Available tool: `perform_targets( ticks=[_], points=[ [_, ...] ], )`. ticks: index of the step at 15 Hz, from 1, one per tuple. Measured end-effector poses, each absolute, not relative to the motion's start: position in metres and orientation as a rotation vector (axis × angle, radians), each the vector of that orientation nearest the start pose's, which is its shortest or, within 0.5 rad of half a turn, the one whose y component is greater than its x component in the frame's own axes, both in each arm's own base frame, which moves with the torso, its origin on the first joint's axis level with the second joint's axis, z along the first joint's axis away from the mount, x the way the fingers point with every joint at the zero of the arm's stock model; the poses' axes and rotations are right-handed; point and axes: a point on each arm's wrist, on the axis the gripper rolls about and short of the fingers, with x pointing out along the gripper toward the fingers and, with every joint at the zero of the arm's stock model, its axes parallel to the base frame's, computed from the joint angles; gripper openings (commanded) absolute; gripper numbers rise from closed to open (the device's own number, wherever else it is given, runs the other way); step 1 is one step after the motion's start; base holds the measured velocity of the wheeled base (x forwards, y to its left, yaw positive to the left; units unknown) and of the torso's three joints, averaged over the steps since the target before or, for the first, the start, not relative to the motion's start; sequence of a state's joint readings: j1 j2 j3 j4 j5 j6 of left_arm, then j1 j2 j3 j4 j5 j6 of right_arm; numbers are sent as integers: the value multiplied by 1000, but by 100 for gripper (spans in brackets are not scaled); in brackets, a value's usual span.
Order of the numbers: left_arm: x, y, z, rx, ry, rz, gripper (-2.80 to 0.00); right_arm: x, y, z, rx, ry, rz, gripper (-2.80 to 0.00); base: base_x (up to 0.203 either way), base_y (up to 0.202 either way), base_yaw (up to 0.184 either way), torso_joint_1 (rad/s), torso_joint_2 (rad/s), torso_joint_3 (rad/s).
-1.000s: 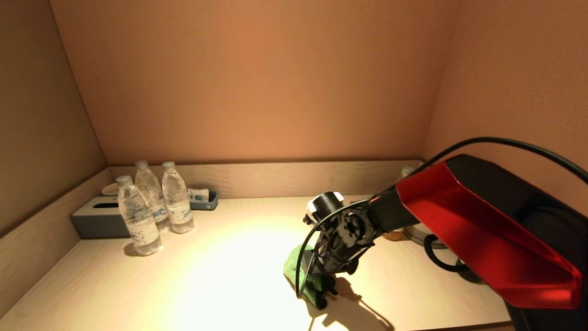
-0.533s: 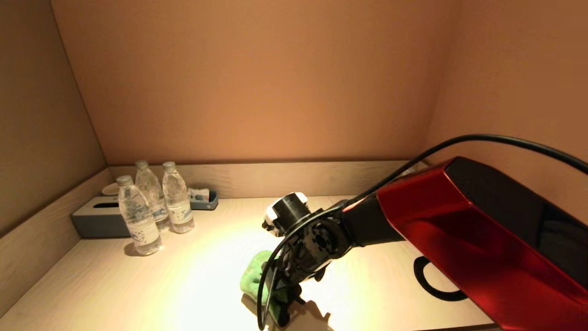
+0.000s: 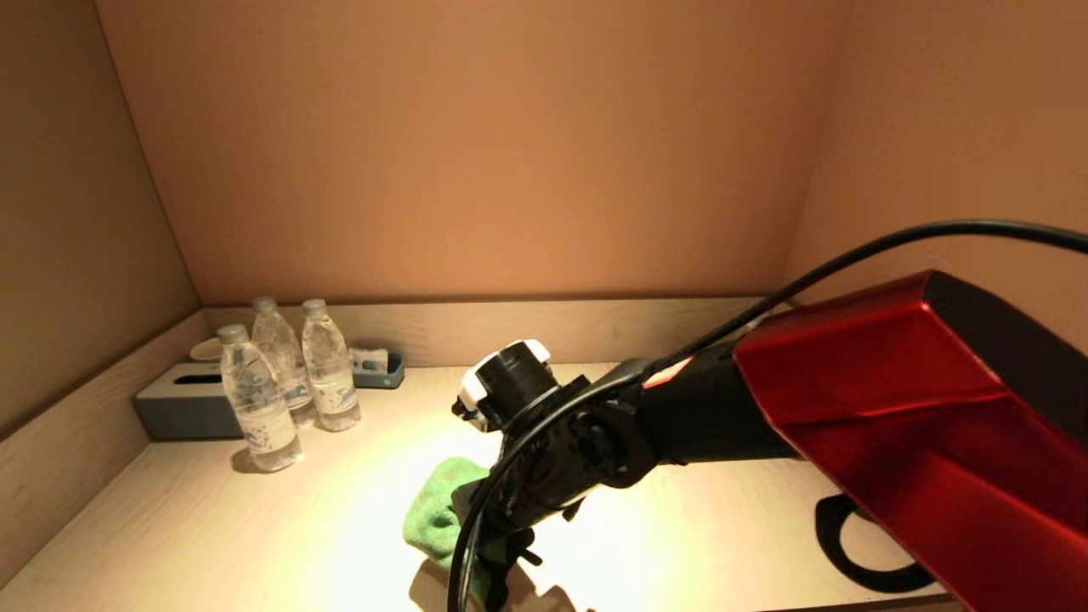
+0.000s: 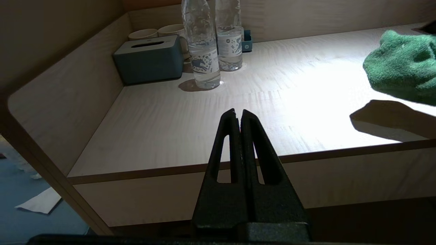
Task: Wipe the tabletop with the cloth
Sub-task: Sweep the stains on the table, then place the tablecloth
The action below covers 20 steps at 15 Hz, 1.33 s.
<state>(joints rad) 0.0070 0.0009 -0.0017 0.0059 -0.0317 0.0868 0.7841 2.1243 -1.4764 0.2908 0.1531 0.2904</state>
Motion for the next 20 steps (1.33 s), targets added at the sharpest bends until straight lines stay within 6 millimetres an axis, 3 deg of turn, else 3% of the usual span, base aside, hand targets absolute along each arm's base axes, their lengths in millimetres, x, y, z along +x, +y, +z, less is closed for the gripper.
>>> perform_targets(
  ticks=[4,8,13,16,20],
  points=[
    [-23,-1,75,87,5,-25,-280,281,252,188,13,869,666,-280,0,0,0,0,0,0],
    [-23,-1,75,87,4,-25,-280,299,190,212,64,774,430,-280,0,0,0,0,0,0],
    [-23,-1,75,86,4,-25,-280,314,121,215,108,741,156,-280,0,0,0,0,0,0],
    [-23,-1,75,87,4,-24,-280,327,43,197,183,789,-92,-280,0,0,0,0,0,0],
    [-23,-1,75,87,4,-25,-280,335,-3,175,249,829,-235,-280,0,0,0,0,0,0]
  ],
)
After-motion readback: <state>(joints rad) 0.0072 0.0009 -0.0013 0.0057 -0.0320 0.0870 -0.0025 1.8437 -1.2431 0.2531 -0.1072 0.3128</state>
